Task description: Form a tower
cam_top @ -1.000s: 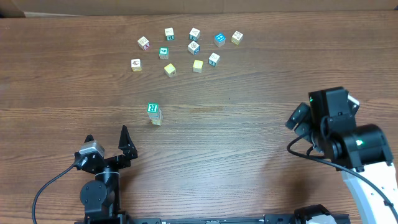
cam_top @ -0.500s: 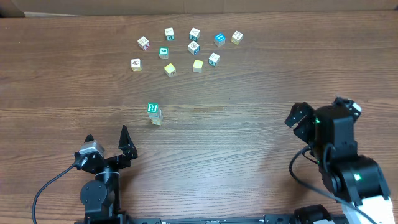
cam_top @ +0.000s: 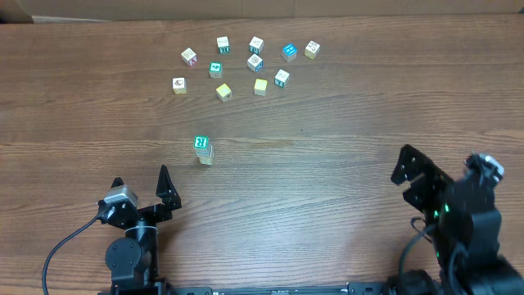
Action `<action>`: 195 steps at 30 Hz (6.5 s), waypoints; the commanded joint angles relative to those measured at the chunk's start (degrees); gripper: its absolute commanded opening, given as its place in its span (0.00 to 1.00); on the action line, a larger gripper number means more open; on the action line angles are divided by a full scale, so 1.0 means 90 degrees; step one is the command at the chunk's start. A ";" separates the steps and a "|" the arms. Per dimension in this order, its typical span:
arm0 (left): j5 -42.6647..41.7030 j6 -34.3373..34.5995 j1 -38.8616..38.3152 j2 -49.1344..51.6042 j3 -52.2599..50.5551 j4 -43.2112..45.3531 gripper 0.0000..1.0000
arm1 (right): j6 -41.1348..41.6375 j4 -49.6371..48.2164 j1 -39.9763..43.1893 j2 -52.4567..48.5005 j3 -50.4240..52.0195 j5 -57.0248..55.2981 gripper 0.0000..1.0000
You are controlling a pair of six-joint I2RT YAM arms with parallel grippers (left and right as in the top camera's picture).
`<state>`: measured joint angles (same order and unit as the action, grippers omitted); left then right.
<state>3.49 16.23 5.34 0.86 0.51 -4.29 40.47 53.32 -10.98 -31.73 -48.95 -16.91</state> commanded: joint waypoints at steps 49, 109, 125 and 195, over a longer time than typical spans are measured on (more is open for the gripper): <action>-0.0010 0.0034 0.0041 -0.0073 -0.0027 0.0022 1.00 | -0.0005 -0.7247 0.0007 0.3507 0.4971 -0.0068 1.00; -0.0010 0.0034 0.0041 -0.0073 -0.0027 0.0022 1.00 | -0.0005 -0.5576 0.0092 0.3507 0.5389 -0.0068 1.00; -0.0007 0.0034 0.0041 -0.0073 -0.0027 0.0022 0.99 | -0.0007 -0.5576 0.0097 0.3507 0.5389 -0.0119 1.00; -0.0010 0.0034 0.0041 -0.0073 -0.0027 0.0022 0.99 | -0.4673 -0.5440 0.0109 0.3373 0.5389 0.1338 1.00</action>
<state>3.49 16.23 5.34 0.84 0.51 -4.32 -1.50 4.43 -10.17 -1.23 -1.04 -5.34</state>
